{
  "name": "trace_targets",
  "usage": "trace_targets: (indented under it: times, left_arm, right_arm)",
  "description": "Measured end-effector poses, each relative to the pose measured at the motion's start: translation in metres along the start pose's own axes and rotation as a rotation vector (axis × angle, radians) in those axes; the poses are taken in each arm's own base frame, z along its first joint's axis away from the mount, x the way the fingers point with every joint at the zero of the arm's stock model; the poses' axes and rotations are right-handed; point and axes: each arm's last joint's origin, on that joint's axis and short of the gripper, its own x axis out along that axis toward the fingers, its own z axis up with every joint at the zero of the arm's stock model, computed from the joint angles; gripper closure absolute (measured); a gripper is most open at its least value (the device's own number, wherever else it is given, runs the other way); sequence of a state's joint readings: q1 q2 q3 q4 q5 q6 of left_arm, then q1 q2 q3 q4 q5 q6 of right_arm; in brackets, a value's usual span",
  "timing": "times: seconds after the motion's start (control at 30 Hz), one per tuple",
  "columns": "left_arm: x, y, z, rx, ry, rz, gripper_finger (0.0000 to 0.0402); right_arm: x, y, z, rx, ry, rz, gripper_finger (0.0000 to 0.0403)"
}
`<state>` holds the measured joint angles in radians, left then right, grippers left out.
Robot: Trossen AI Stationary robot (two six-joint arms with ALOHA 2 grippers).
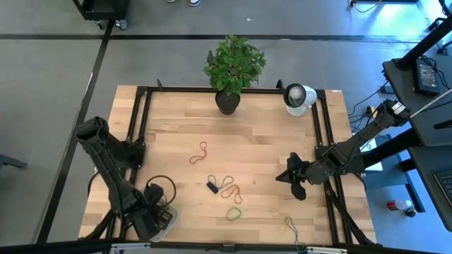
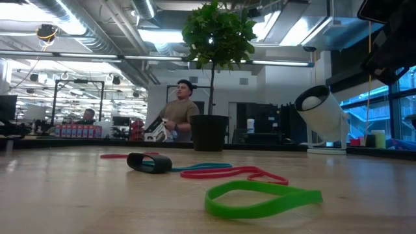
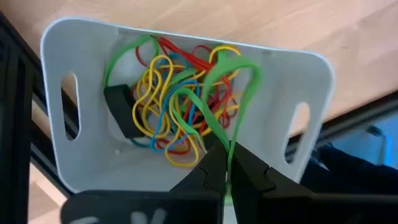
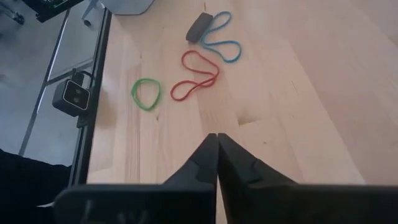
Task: Pick and place rubber bands into bin
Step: Put the right green rubber band into the gray bin, then put the top red rubber band into the gray bin
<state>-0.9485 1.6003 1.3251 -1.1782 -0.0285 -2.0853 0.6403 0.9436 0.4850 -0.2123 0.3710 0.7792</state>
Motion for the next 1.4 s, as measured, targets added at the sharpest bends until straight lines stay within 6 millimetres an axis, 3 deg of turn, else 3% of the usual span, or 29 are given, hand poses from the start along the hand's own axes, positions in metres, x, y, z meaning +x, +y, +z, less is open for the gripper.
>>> trace_targets:
  times: [0.23, 0.4, 0.73, 1.07, 1.4]
  left_arm:
    - [0.024, -0.003, -0.006, -0.045, 0.040, 0.122, 0.0383]
    - [0.037, -0.001, -0.011, -0.041, 0.094, 0.124, 0.0338]
    - [0.039, 0.000, -0.009, -0.041, 0.066, 0.115, 0.0257]
    - [0.037, -0.006, 0.003, -0.072, 0.009, 0.071, 0.0259]
    - [0.035, -0.020, 0.034, 0.050, 0.010, 0.059, 0.0271]
  right_arm:
    - [0.000, 0.001, 0.001, 0.005, -0.005, 0.005, 0.0390]
    - [0.000, 0.002, 0.002, 0.013, -0.016, 0.016, 0.0399]
    - [0.000, 0.002, 0.002, 0.039, -0.020, 0.020, 0.0389]
    - [0.000, 0.002, 0.002, 0.037, -0.019, 0.019, 0.0392]
    - [0.000, 0.002, 0.002, 0.039, -0.020, 0.018, 0.0385]
